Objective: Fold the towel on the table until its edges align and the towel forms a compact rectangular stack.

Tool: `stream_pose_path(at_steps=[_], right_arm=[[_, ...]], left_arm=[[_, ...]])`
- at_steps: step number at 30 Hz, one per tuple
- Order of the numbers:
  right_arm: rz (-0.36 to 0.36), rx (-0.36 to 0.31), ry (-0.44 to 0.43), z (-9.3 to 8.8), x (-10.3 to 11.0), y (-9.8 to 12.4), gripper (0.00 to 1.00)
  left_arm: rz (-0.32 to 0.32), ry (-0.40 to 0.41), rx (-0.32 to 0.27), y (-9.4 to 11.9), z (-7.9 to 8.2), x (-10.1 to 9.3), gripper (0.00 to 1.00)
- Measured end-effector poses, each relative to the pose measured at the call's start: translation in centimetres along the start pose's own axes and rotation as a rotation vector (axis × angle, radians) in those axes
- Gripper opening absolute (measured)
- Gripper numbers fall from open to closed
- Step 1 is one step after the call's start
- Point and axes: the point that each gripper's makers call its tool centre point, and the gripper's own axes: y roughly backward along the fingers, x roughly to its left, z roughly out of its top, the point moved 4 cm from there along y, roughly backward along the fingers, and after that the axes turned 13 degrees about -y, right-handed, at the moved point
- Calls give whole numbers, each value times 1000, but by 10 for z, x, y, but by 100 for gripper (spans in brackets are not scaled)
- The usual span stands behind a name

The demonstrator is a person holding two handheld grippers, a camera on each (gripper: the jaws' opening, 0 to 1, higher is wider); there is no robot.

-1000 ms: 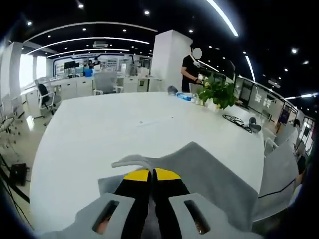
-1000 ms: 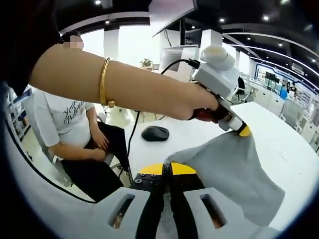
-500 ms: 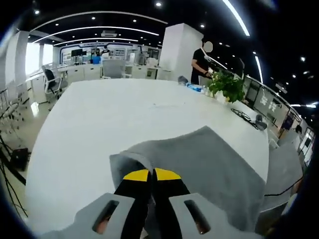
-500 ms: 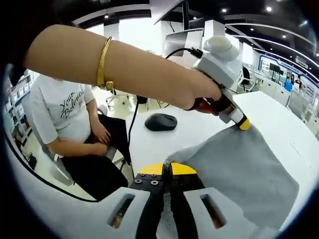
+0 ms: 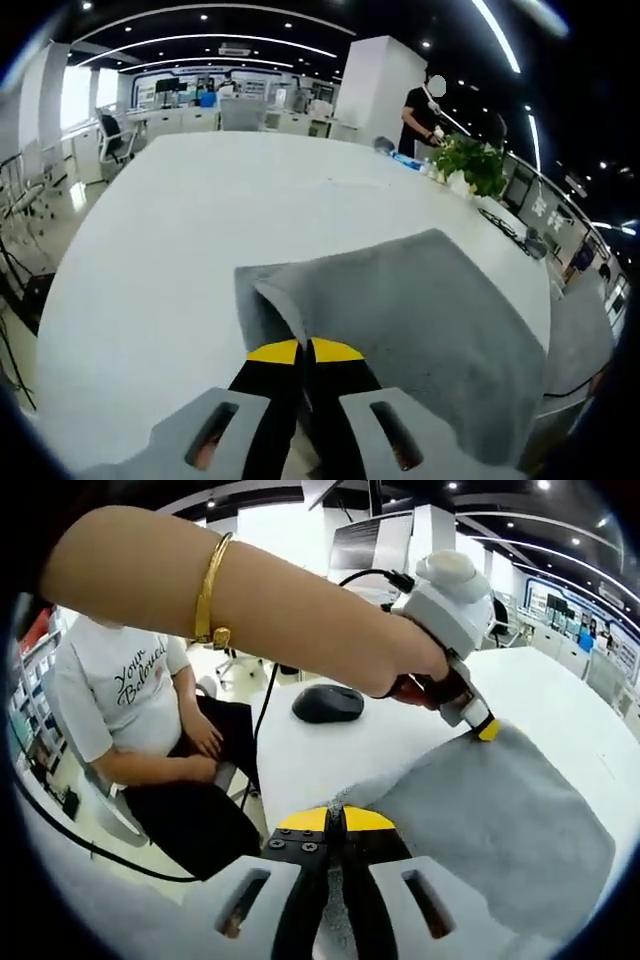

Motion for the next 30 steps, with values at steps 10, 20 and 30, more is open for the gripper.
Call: stream_pose_path(at_steps=[10,20,30], right_arm=[[16,6,-18,-1,6,-2,7],[-27,-4,-18,-2,-3,13,19],[-112,-47,-71,-7,-32,53,24]], left_arm=[[28,-18,19,0,-6,8,7],[23,-36,-17,7,19,-1,17],[-8,-98,-72,-9,61,-31,28]])
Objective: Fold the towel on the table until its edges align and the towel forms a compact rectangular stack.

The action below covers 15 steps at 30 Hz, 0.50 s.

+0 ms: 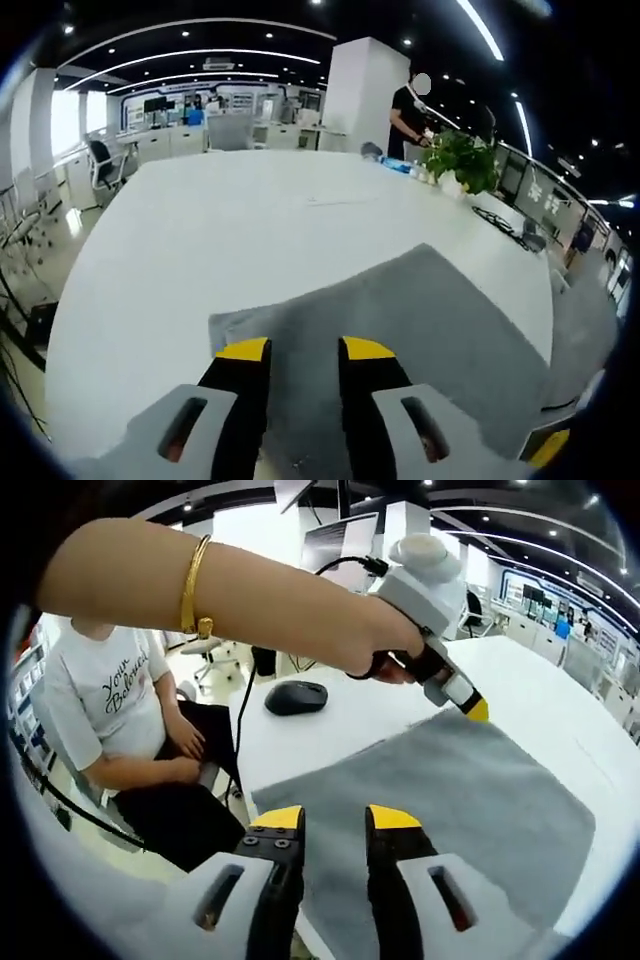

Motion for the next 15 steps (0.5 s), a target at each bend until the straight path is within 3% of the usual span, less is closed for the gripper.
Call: stream_pose_path(at_steps=[4,7,9,12,15], right_arm=[[-19,-18,8,-9,-14,28,29],[-40,-19,-37,-20,-24,47,30],[-51,-19,-56,-27,-30,58,31],[-93,-13,-104,-40,-46,77,32],[-138,-13,-167,-53,-63,96,32]], left_arm=[[-9,1,-32,-11,19,-18,37],[-17,-29,-27,-17,31,-42,46],[-25,-26,-28,-23,35,-48,49],[-41,-30,-40,-29,43,-73,51],[-58,-53,-23,-38,45,-82,51]])
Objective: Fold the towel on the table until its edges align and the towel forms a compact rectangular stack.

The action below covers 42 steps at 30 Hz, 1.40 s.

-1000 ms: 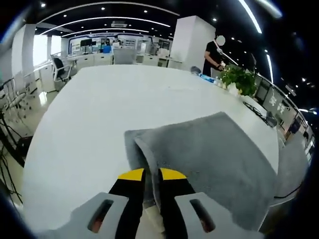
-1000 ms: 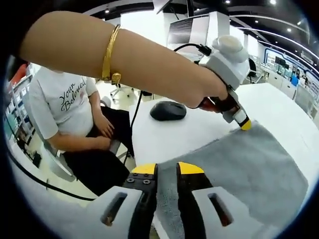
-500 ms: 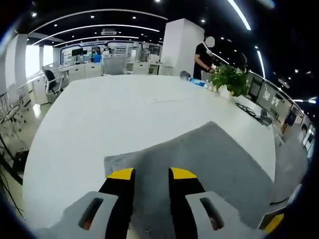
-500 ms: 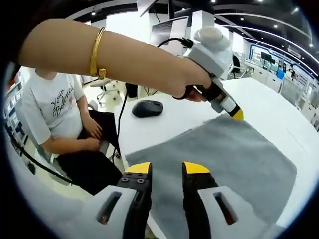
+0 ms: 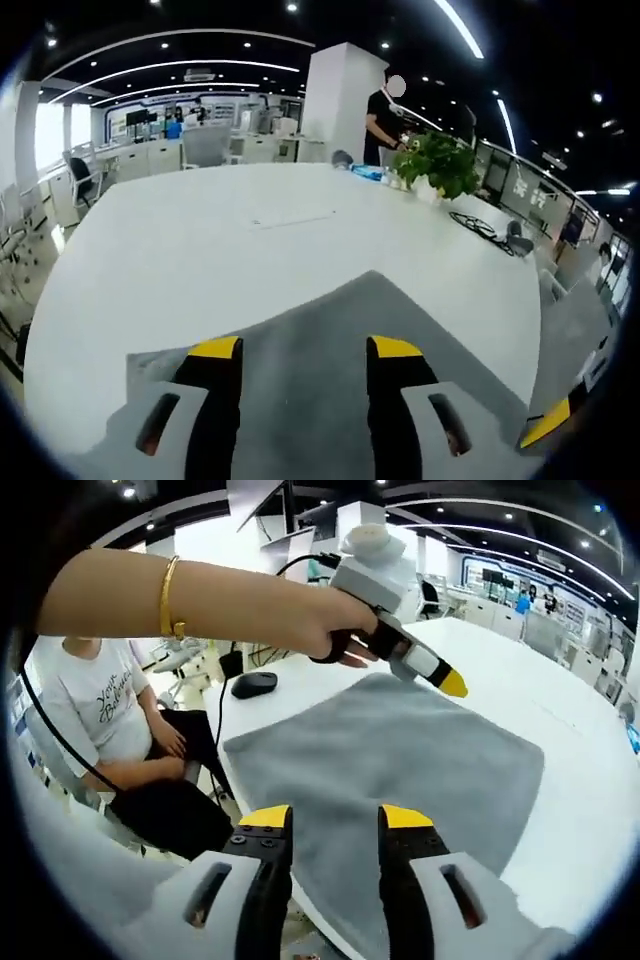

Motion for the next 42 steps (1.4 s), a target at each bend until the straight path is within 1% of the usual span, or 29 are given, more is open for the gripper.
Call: stream_pose_path(at_steps=[1,2,4,6,7,10,14,17,18,20,23,27,30,33,35,36,37,40,42], right_arm=[[-33,-1,-19,-4,-10,7,31],[-31,-3,-10,-6,-17,12,29],[-35,3,-27,-10,-25,18,29],[-39,8,-42,-15,-34,25,30],[-50,7,-46,-18,-40,28,30],[-79,10,-86,-24,-53,39,30],[-94,27,-98,-34,-61,50,29],[-97,40,-120,-42,-66,52,30],[-97,42,-140,-45,-68,53,30],[-94,47,-152,-48,-69,56,30],[-97,49,-171,-54,-74,60,30],[-95,62,-188,-60,-81,58,30],[-94,69,-206,-64,-88,58,30],[-86,80,-225,-68,-91,58,30],[-66,93,-230,-72,-90,56,27],[-61,110,-237,-76,-90,55,27],[-60,122,-239,-78,-91,54,27],[-53,136,-241,-84,-92,48,27],[-45,148,-260,-89,-93,44,27]], left_arm=[[-2,0,7,-5,2,-1,51],[-6,5,11,-8,4,-5,51],[-11,10,5,-14,9,-12,51],[-25,-2,4,-22,15,-19,52],[-29,-8,1,-27,17,-23,53],[-52,-16,2,-44,27,-41,56],[-86,-23,2,-63,36,-63,56],[-108,-25,15,-73,41,-75,56],[-108,-20,16,-75,42,-76,56],[-108,-8,17,-80,42,-78,55],[-104,3,-1,-85,48,-83,53],[-116,-16,10,-93,52,-90,54],[-127,-18,19,-96,52,-94,55],[-140,-18,50,-102,49,-99,54],[-161,-10,64,-105,46,-105,52],[-179,-2,73,-107,44,-109,50],[-184,1,80,-109,43,-111,48],[-193,2,96,-114,37,-113,46],[-218,0,103,-118,35,-117,42]])
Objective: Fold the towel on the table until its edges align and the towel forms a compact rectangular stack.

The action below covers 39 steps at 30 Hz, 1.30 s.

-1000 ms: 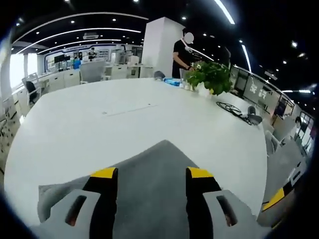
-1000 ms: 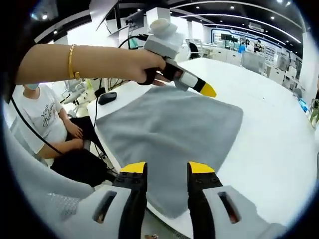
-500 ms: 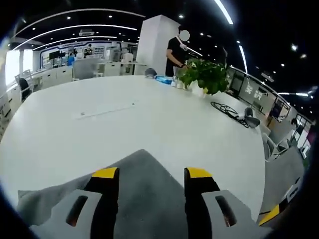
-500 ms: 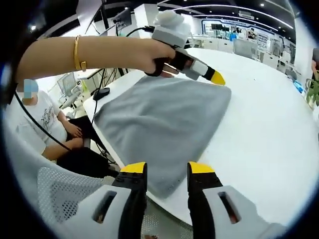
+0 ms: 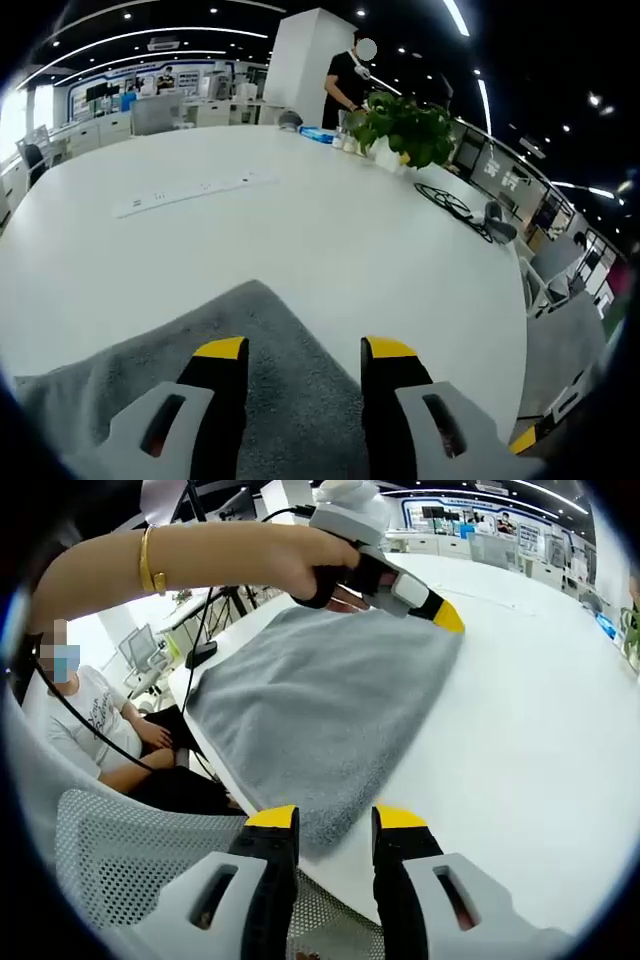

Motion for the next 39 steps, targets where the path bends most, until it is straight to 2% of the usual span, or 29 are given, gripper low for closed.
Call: stream_pose_path(at_steps=[3,6,12,16,20,24,26,30,33,39], right_arm=[[24,12,-26,-2,2,-3,27],[23,21,-33,-4,1,-6,26],[19,35,-36,-8,-2,-10,27],[27,47,-54,-9,-3,-12,20],[25,56,-56,-10,-4,-15,19],[31,58,-52,-11,-5,-19,13],[33,58,-45,-11,-6,-18,9],[33,59,-73,-11,-10,-16,6],[43,36,-96,-8,-12,-13,1],[44,17,-153,-3,-23,-3,0]], left_arm=[[-12,0,24,-5,-1,-3,39],[-18,11,53,-14,-9,-1,39],[-20,39,77,-23,-14,-3,36],[10,2,107,-25,-15,4,28],[18,32,159,-27,-14,12,23],[30,-69,204,-31,-13,10,19],[35,-94,207,-33,-14,10,15],[35,-84,199,-36,-12,10,10],[40,-81,198,-36,-12,9,6],[37,-31,180,-42,-2,6,3]])
